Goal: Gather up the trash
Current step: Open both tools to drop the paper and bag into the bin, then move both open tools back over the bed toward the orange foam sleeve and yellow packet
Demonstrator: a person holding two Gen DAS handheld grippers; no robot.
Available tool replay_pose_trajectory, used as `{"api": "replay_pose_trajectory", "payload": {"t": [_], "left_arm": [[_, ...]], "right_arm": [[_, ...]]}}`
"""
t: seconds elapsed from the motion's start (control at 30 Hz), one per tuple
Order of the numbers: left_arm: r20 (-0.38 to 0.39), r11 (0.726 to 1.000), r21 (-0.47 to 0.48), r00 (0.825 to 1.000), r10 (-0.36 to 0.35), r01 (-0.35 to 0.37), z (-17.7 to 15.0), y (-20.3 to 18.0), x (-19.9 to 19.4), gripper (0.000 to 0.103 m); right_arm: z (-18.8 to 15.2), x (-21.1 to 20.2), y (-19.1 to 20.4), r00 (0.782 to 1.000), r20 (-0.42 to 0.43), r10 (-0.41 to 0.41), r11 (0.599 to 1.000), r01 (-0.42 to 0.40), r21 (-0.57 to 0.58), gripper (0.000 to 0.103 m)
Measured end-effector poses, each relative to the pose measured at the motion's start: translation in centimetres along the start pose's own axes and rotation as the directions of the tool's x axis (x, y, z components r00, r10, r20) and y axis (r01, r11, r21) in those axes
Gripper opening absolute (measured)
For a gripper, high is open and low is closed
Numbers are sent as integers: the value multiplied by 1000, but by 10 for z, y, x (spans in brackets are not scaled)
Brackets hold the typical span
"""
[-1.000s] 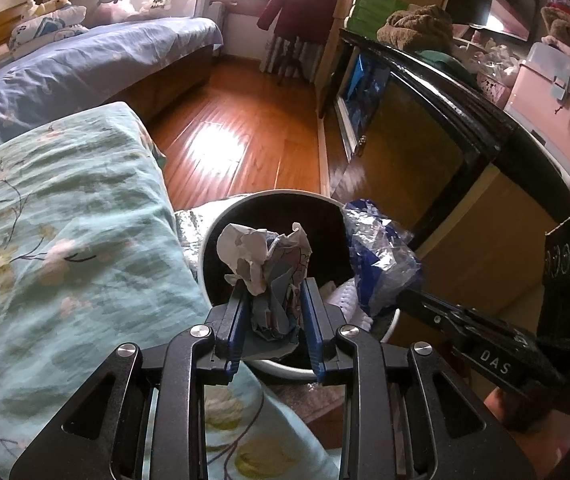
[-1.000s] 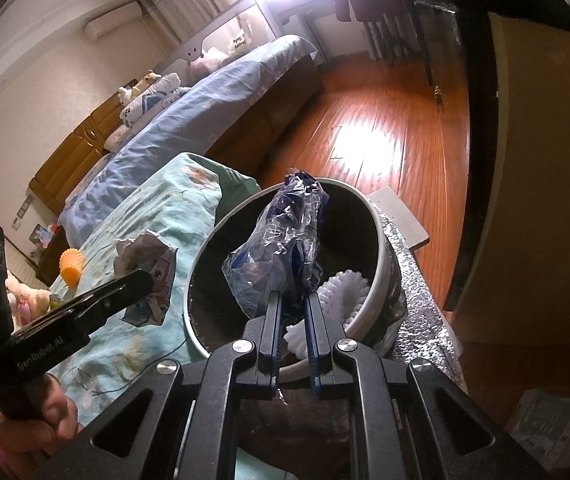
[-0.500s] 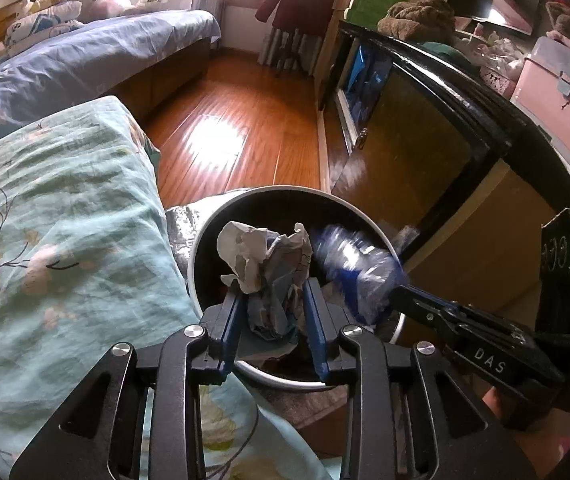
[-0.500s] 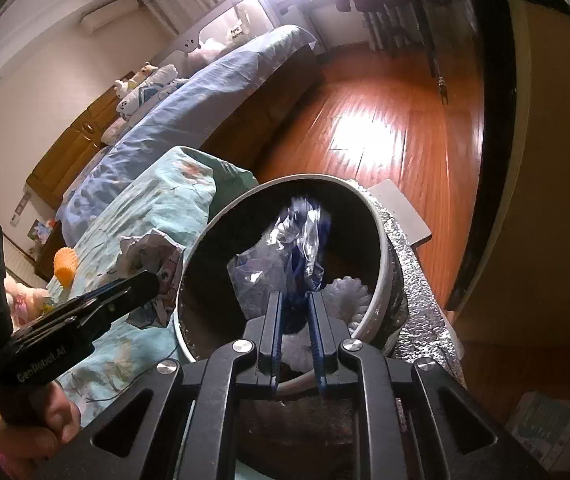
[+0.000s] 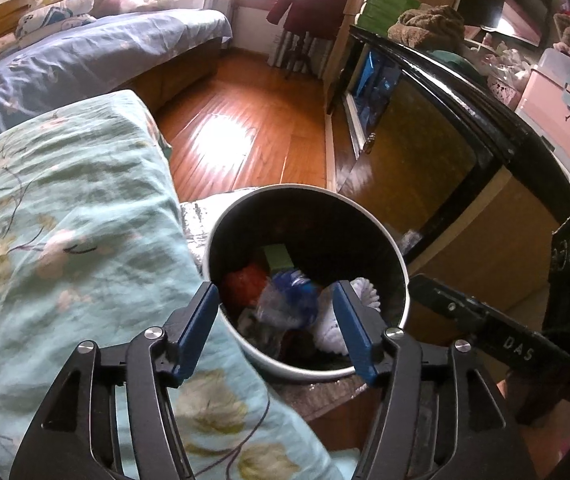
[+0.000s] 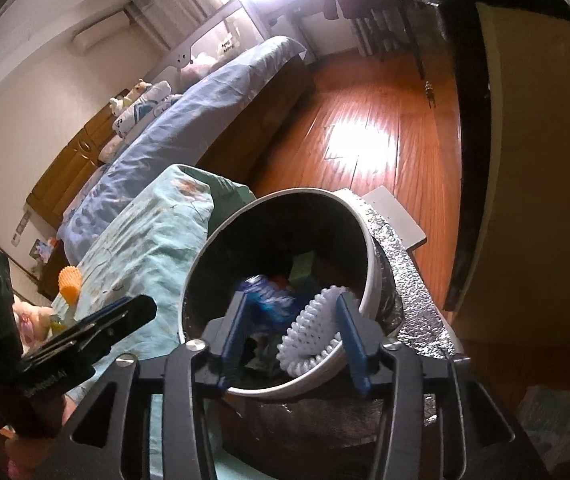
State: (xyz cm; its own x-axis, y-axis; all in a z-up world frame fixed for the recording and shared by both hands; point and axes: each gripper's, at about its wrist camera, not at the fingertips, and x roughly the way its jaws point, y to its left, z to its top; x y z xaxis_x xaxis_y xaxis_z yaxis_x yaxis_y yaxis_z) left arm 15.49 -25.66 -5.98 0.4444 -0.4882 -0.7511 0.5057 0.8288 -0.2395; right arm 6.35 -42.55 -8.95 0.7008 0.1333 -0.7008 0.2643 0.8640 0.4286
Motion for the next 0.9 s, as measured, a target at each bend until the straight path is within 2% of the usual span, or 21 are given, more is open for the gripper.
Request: {"api": "replay_pose_trajectory", "payload": {"t": [0.17, 0.3, 0.4, 0.63, 0.9], "left_arm": [[13, 1000, -23, 1000, 6, -6, -13, 12, -16, 60], [30, 999, -51, 999, 20, -18, -22, 26, -30, 60], [46, 997, -74, 998, 33, -30, -29, 39, -43, 61], [68, 989, -138, 995, 70, -60, -46, 72, -64, 61], [80, 971, -219, 990, 113, -93, -69, 111, -86, 61]], "right_arm": [[-4, -4, 8, 1000, 7, 22, 1000, -22, 7, 58], [-8, -7, 20, 999, 16, 51, 999, -51, -2, 73], [-12, -6, 33, 997, 16, 75, 997, -75, -15, 79], [-20, 0, 63, 994, -2, 111, 992, -111, -53, 86], [-34, 8, 98, 988, -38, 146, 984, -150, -102, 87]]}}
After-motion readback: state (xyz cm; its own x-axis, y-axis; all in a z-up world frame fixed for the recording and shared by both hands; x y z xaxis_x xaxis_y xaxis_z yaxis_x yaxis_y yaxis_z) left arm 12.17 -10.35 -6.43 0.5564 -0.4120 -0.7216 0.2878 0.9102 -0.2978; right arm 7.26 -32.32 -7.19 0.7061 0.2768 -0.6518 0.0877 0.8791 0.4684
